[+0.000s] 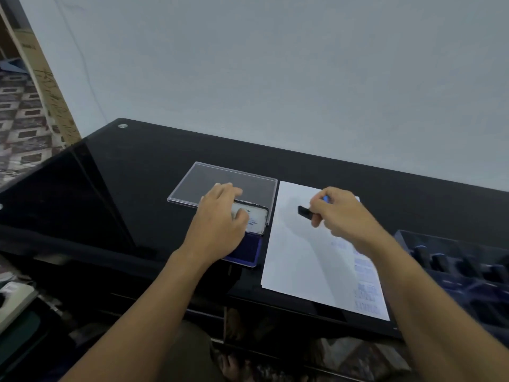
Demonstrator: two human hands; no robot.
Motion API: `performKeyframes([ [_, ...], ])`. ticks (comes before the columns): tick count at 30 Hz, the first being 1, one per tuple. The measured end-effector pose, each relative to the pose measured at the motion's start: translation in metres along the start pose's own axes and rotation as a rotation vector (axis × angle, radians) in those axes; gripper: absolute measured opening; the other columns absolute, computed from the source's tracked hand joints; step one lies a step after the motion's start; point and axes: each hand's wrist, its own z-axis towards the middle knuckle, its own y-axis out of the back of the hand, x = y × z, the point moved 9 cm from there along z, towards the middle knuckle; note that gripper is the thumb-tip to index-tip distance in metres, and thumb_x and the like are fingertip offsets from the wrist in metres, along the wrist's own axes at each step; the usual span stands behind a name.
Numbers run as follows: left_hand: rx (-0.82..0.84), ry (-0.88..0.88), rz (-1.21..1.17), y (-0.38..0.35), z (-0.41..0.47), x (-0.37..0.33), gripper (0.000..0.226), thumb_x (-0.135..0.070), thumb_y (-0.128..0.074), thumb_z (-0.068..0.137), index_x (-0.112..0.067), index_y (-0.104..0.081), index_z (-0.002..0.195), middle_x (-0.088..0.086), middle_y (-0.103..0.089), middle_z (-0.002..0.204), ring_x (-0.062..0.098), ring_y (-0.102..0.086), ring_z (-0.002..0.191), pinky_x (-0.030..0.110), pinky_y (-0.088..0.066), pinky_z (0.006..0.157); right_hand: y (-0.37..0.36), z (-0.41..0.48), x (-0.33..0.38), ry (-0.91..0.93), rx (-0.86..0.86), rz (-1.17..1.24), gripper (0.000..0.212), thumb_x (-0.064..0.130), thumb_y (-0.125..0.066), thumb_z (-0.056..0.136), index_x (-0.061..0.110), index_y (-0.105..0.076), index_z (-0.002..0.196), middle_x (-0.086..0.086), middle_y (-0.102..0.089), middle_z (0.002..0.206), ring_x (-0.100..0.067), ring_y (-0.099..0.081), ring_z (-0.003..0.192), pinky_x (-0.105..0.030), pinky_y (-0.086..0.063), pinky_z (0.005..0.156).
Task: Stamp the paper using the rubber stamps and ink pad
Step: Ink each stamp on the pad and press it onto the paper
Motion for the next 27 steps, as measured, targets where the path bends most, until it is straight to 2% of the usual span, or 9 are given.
performKeyframes([
  [3, 0.032, -0.055, -0.032, -0.018, 0.002, -0.026, 0.043, -0.019, -0.049, 0.095, -0.016, -0.048, 0.137, -0.003, -0.039, 0.148, 0.017, -0.031, 0.139, 0.029, -0.027, 0.109, 0.032, -0.005, -0.021, -0.049, -0.049, -0.086, 0.017, 0.019, -0.052, 0.093, 0.004, -0.060, 0.097, -0.003, -0.074, 0.073, -0.014, -0.043, 0.057, -0.028, -0.037, 0.055],
  [7, 0.035, -0.168, -0.033, -0.042, 0.002, -0.062, 0.039, -0.018, -0.053, 0.096, -0.011, -0.051, 0.134, 0.002, -0.047, 0.142, 0.017, -0.035, 0.137, 0.028, -0.027, 0.112, 0.056, -0.012, -0.045, -0.088, -0.063, -0.167, 0.029, 0.019, -0.054, 0.093, -0.009, -0.055, 0.099, 0.001, -0.075, 0.072, -0.018, -0.038, 0.057, -0.029, -0.036, 0.052],
  [11, 0.075, -0.198, -0.052, -0.067, 0.001, -0.082, 0.042, -0.022, -0.050, 0.097, -0.015, -0.047, 0.139, -0.004, -0.041, 0.146, 0.008, -0.027, 0.136, 0.016, -0.017, 0.104, 0.066, -0.017, -0.056, -0.066, -0.073, -0.252, 0.034, 0.021, -0.057, 0.092, -0.012, -0.055, 0.095, 0.002, -0.069, 0.069, -0.010, -0.037, 0.050, -0.026, -0.034, 0.052],
  [14, 0.131, -0.209, -0.041, -0.085, -0.001, -0.091, 0.042, -0.022, -0.048, 0.098, -0.015, -0.046, 0.139, -0.005, -0.041, 0.144, 0.007, -0.027, 0.134, 0.018, -0.020, 0.105, 0.064, -0.017, -0.060, -0.053, -0.054, -0.293, 0.029, 0.021, -0.056, 0.095, -0.008, -0.052, 0.089, -0.006, -0.052, 0.074, -0.013, -0.037, 0.056, -0.024, -0.032, 0.051],
  [16, 0.172, -0.197, -0.023, -0.096, -0.002, -0.092, 0.042, -0.023, -0.047, 0.099, -0.016, -0.045, 0.140, -0.006, -0.040, 0.145, 0.010, -0.027, 0.137, 0.024, -0.023, 0.110, 0.058, -0.016, -0.060, -0.039, -0.018, -0.315, 0.022, 0.019, -0.051, 0.098, 0.004, -0.049, 0.082, -0.011, -0.047, 0.076, -0.018, -0.036, 0.061, -0.026, -0.030, 0.051],
  [17, 0.194, -0.189, -0.012, -0.101, -0.002, -0.092, 0.043, -0.024, -0.047, 0.099, -0.017, -0.044, 0.141, -0.007, -0.038, 0.146, 0.010, -0.026, 0.138, 0.026, -0.022, 0.112, 0.056, -0.016, -0.061, -0.037, -0.008, -0.322, 0.020, 0.018, -0.050, 0.099, 0.007, -0.049, 0.083, -0.012, -0.047, 0.077, -0.019, -0.037, 0.063, -0.028, -0.030, 0.052],
  [20, 0.279, -0.178, 0.027, -0.116, -0.005, -0.094, 0.047, -0.024, -0.044, 0.101, -0.017, -0.038, 0.147, -0.004, -0.029, 0.156, 0.011, -0.014, 0.145, 0.029, -0.014, 0.117, 0.052, -0.014, -0.067, -0.046, 0.007, -0.361, 0.023, 0.022, -0.048, 0.101, 0.001, -0.051, 0.092, -0.012, -0.059, 0.084, -0.017, -0.045, 0.066, -0.031, -0.037, 0.057],
  [23, 0.355, -0.172, 0.075, -0.133, -0.007, -0.090, 0.051, -0.025, -0.040, 0.101, -0.017, -0.033, 0.151, -0.001, -0.017, 0.163, 0.016, -0.002, 0.151, 0.037, -0.005, 0.122, 0.044, -0.013, -0.070, -0.009, 0.046, -0.422, 0.018, 0.024, -0.047, 0.102, 0.012, -0.049, 0.088, -0.007, -0.061, 0.086, -0.016, -0.049, 0.066, -0.032, -0.041, 0.059],
  [27, 0.387, -0.178, 0.114, -0.146, -0.006, -0.087, 0.053, -0.026, -0.038, 0.101, -0.018, -0.030, 0.153, 0.000, -0.013, 0.164, 0.019, 0.002, 0.152, 0.042, -0.001, 0.123, 0.035, -0.013, -0.073, 0.022, 0.091, -0.496, 0.019, 0.027, -0.046, 0.104, 0.019, -0.045, 0.087, -0.005, -0.061, 0.085, -0.017, -0.052, 0.066, -0.033, -0.044, 0.059],
])
